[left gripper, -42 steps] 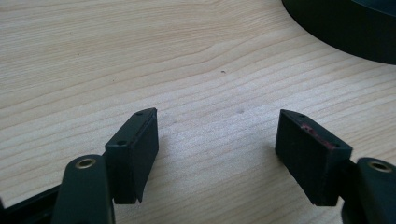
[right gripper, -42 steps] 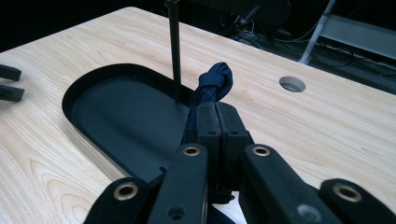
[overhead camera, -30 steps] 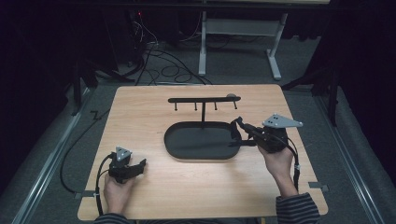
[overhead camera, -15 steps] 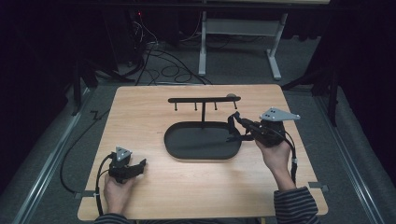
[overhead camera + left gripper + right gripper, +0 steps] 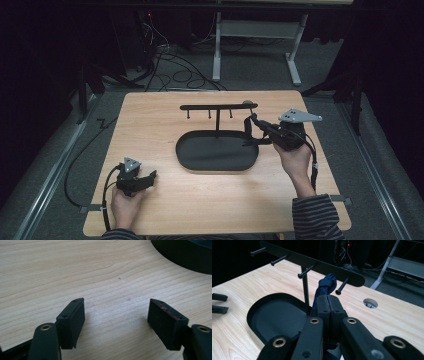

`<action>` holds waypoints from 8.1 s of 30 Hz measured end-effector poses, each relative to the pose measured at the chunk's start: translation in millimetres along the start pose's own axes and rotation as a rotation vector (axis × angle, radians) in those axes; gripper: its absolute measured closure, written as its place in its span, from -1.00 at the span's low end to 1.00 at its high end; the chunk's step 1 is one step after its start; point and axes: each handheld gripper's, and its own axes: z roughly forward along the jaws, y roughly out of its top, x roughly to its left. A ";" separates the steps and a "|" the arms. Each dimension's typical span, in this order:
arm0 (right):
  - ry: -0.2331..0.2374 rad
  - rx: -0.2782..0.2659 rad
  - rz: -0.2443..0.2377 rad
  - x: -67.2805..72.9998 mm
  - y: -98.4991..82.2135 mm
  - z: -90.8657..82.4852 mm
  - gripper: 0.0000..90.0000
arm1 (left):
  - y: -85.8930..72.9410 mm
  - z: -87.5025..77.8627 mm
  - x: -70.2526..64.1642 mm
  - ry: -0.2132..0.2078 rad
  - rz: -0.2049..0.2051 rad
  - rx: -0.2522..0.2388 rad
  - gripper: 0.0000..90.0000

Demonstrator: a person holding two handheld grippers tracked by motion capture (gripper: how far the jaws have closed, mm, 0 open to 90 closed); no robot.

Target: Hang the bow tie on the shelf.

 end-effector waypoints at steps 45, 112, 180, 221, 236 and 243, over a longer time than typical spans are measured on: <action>-0.085 0.029 0.099 -31.5 -1.7 37.9 1.00 | 0.0 0.0 0.0 0.000 0.001 0.000 -0.32; -0.081 -0.018 0.165 -33.4 -32.4 -33.4 0.25 | 0.0 0.0 -0.1 0.000 0.001 0.000 -0.32; -0.091 0.008 0.232 -23.3 -97.6 -57.9 0.25 | 0.0 0.0 -0.1 0.001 0.001 0.000 -0.32; -0.087 0.098 0.274 -21.8 -126.5 -28.3 0.23 | 0.0 0.0 -0.1 0.001 0.001 0.000 -0.32; -0.112 0.140 0.267 -25.7 -137.3 -14.9 0.23 | 0.0 0.0 -0.1 0.002 0.001 0.001 -0.32; -0.117 0.155 0.279 -26.5 -141.6 -7.2 0.21 | 0.0 0.0 -0.1 0.001 0.001 0.000 -0.32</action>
